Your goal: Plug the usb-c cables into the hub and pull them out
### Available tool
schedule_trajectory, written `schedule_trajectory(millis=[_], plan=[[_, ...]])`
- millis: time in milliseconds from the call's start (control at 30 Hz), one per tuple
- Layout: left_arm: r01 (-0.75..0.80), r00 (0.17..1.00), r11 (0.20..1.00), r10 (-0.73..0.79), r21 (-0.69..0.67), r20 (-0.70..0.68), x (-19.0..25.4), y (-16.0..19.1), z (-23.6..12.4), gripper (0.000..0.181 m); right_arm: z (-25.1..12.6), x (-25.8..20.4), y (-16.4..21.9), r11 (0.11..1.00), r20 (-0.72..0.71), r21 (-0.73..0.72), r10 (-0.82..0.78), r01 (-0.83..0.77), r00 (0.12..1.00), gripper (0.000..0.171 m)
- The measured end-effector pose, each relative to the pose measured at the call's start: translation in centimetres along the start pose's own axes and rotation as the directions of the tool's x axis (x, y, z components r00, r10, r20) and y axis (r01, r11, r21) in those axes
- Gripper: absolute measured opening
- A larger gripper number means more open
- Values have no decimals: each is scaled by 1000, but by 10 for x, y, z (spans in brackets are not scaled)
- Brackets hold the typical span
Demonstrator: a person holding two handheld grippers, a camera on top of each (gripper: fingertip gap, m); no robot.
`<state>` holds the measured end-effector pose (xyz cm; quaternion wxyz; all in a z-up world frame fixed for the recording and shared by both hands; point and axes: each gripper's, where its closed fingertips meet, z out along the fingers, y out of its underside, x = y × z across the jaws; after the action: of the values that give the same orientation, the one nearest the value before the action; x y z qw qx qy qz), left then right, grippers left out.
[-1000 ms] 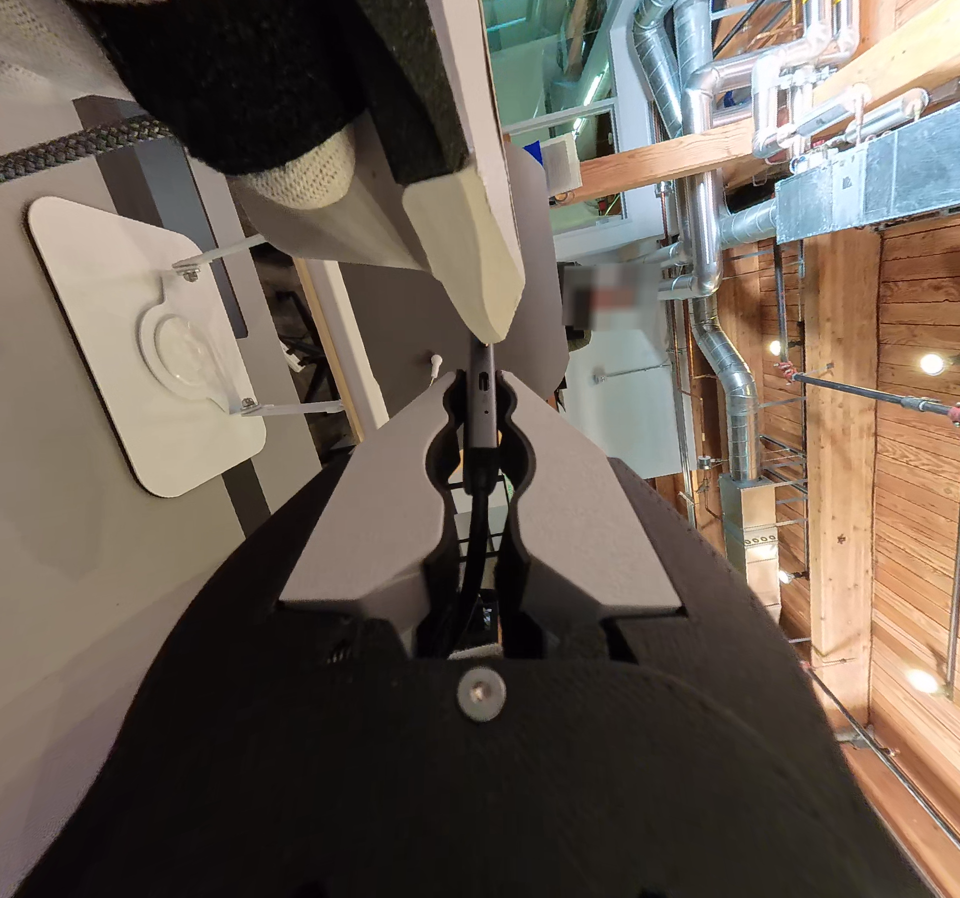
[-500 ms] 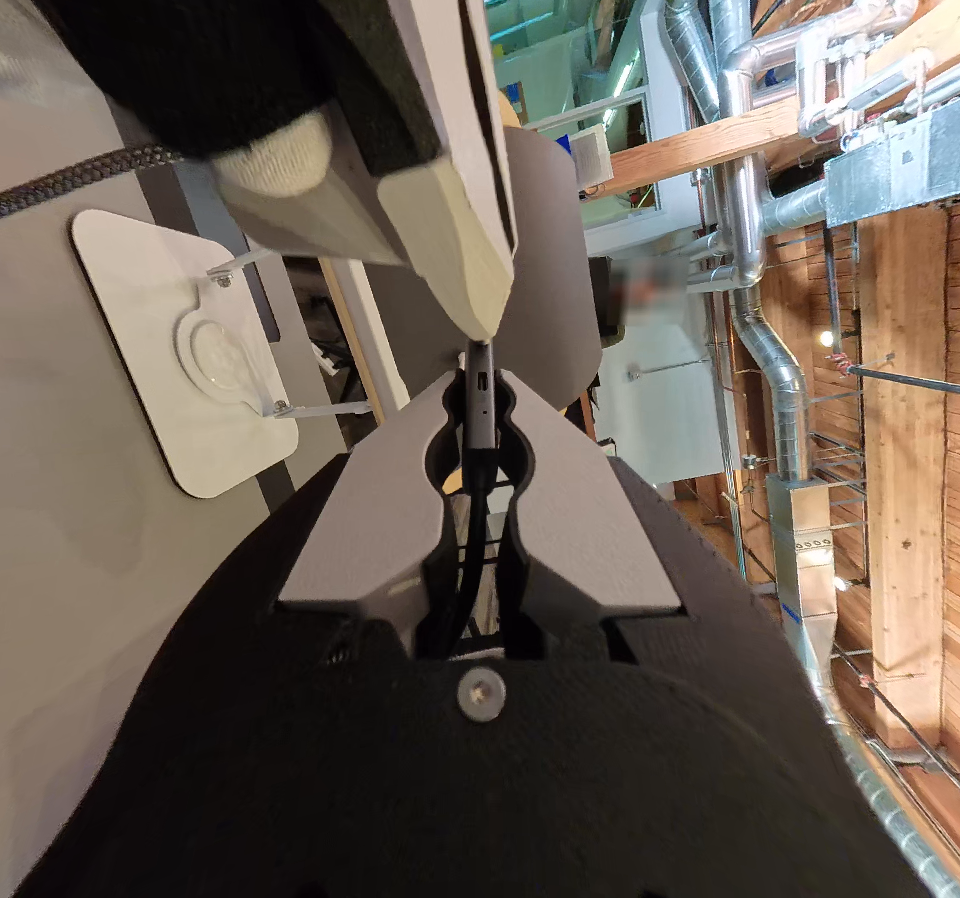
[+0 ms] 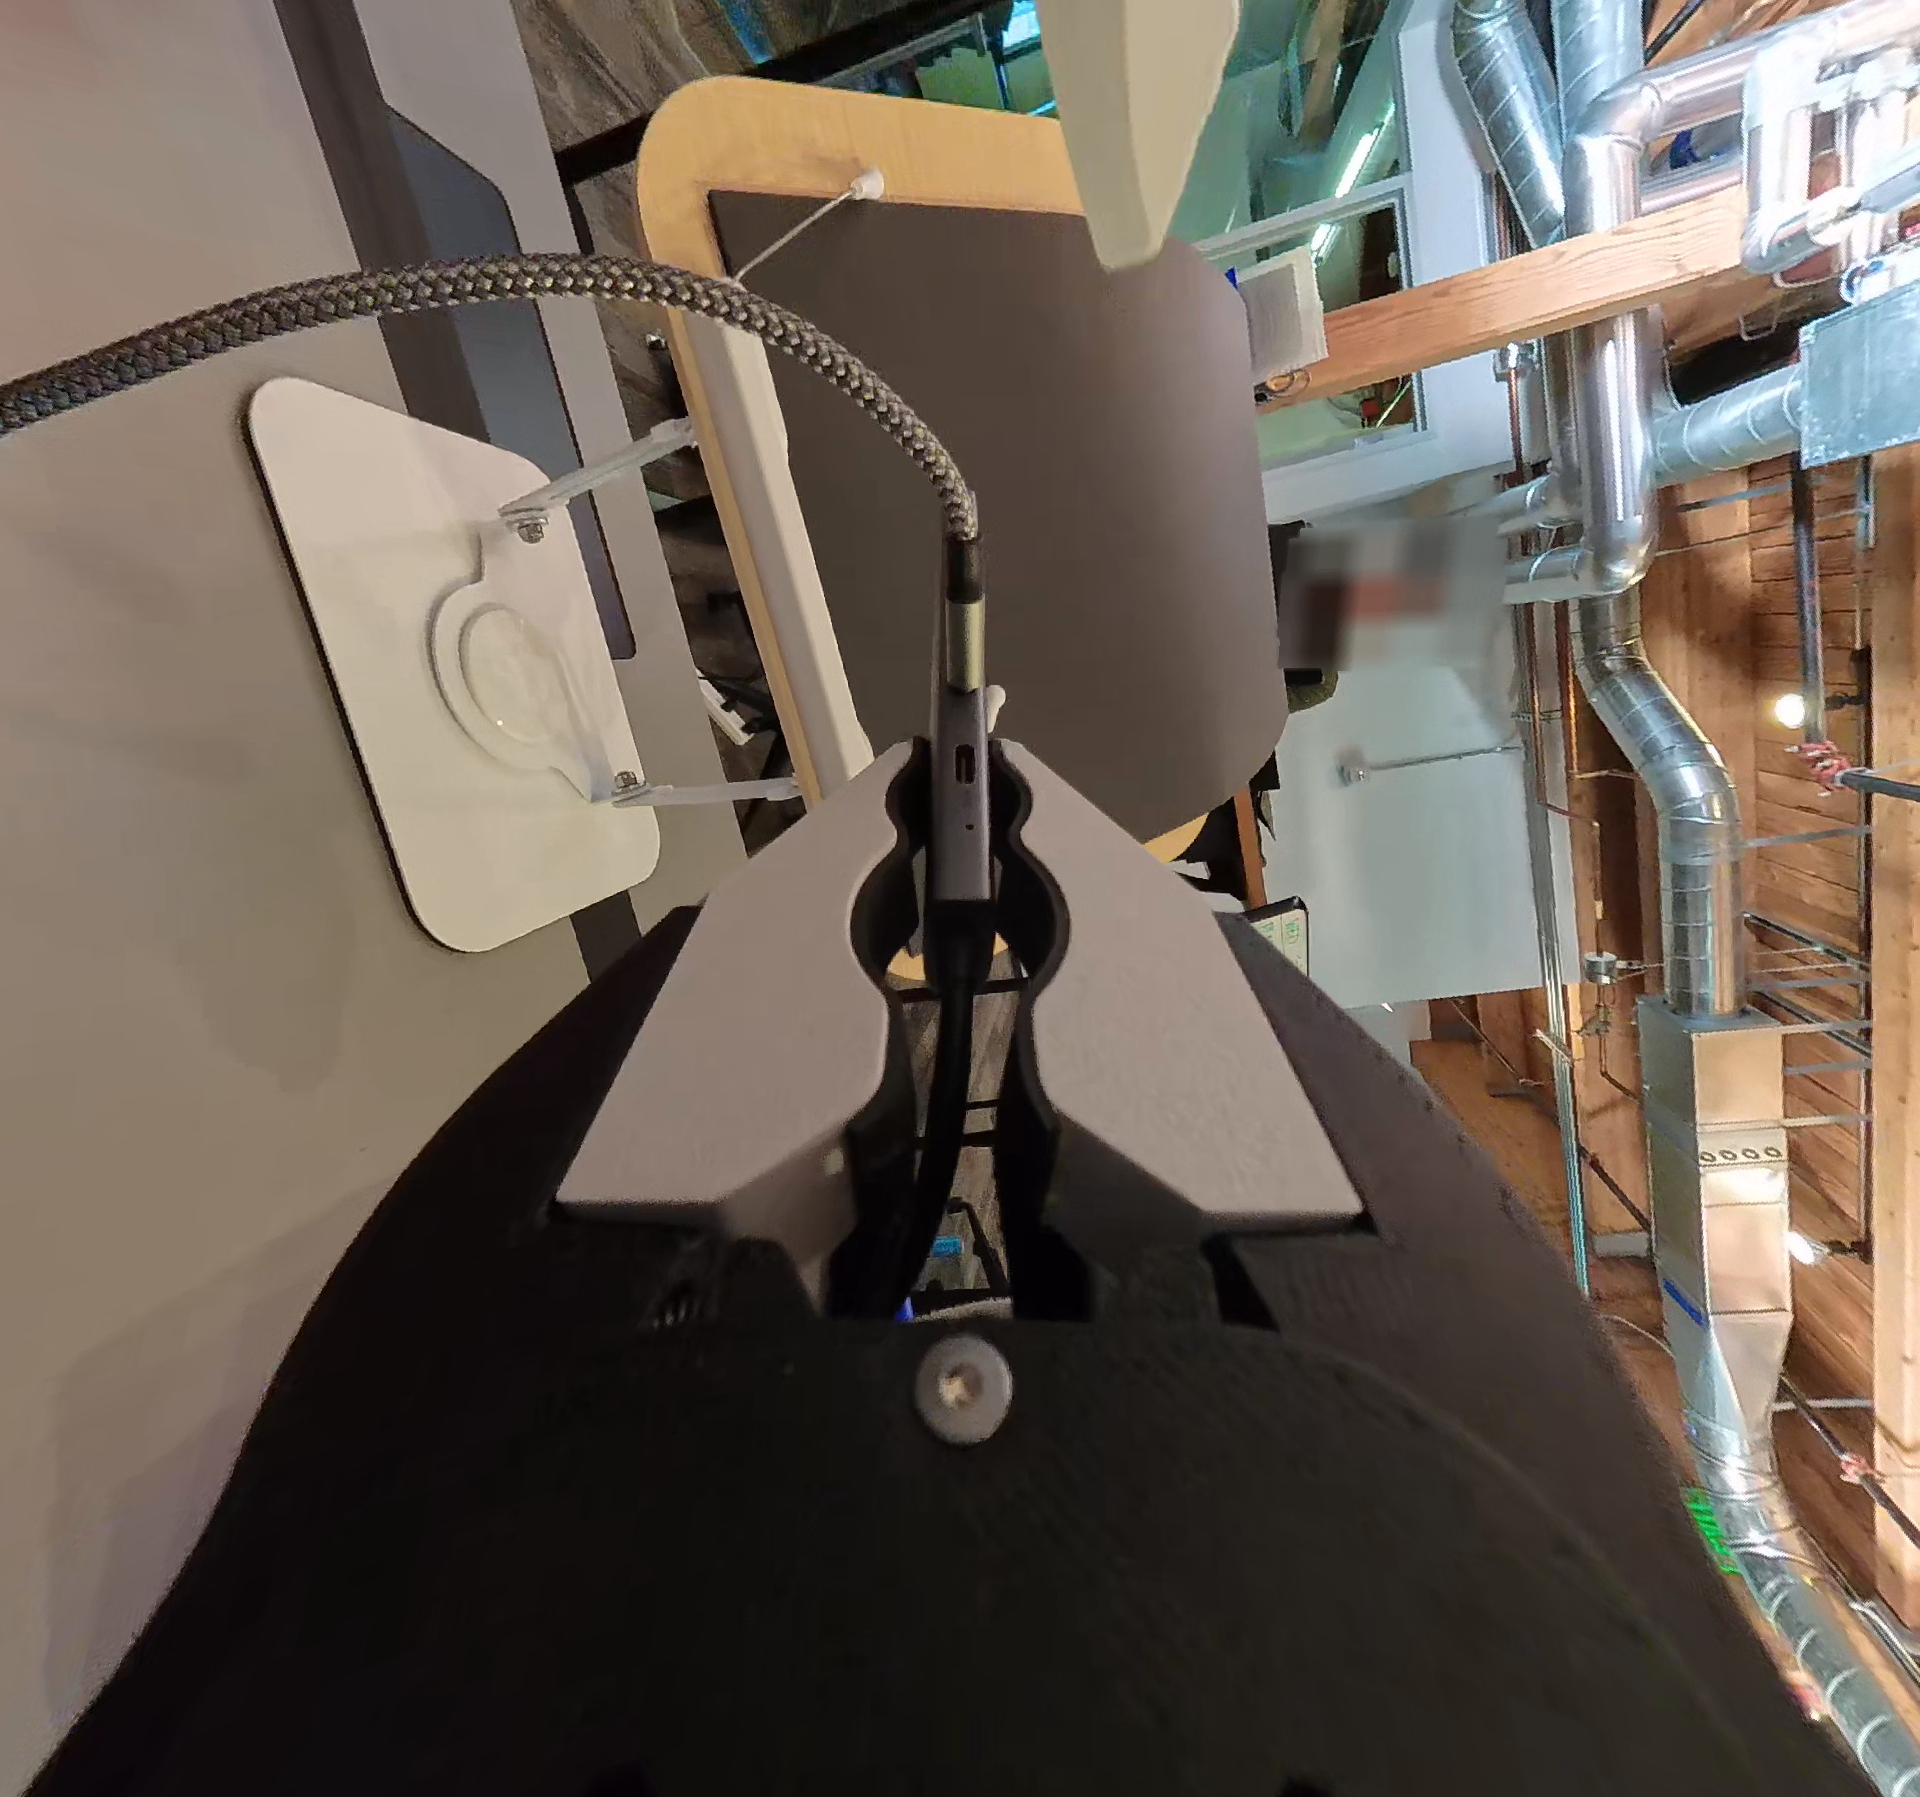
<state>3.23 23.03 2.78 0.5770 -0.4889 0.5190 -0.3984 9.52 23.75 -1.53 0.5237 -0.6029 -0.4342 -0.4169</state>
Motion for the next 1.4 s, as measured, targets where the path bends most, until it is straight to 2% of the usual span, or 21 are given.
schedule_trajectory(millis=[133, 233, 433, 600, 733, 933, 1100, 1267, 1400], plan=[[-95, 995, 986, 99, -134, 27, -6, 13, -6, 33, 2, -11, 7, 1000, 67, 16, -14, 13, 998, 7], [-127, 988, 970, 141, -208, 55, -15, 22, -28, 31, 4, -17, 8, 1000, 93, 24, -7, 5, 996, 7], [-84, 973, 916, 160, -393, 165, -57, 64, -122, 27, 7, -27, 11, 999, 134, 32, 3, -7, 991, 7], [-3, 956, 784, 184, -620, 228, -102, 127, -205, 25, 9, -40, 7, 998, 174, 56, -5, -4, 985, 7], [49, 951, 656, 199, -753, 235, -124, 184, -246, 22, 11, -48, 5, 998, 199, 64, 2, -15, 980, 7], [50, 981, 497, 139, -866, 137, -130, 252, -254, 25, 13, -61, 1, 996, 236, 83, -5, -15, 972, 7], [41, 984, 379, 143, -925, 102, -145, 289, -251, 26, 14, -68, 1, 996, 257, 85, -10, -13, 966, 7], [23, 985, 218, 162, -976, 60, -159, 319, -260, 25, 15, -70, 2, 996, 270, 87, -3, -21, 963, 7], [41, 990, 200, 126, -979, 67, -163, 330, -257, 23, 15, -71, 2, 996, 275, 91, 1, -27, 961, 7]])
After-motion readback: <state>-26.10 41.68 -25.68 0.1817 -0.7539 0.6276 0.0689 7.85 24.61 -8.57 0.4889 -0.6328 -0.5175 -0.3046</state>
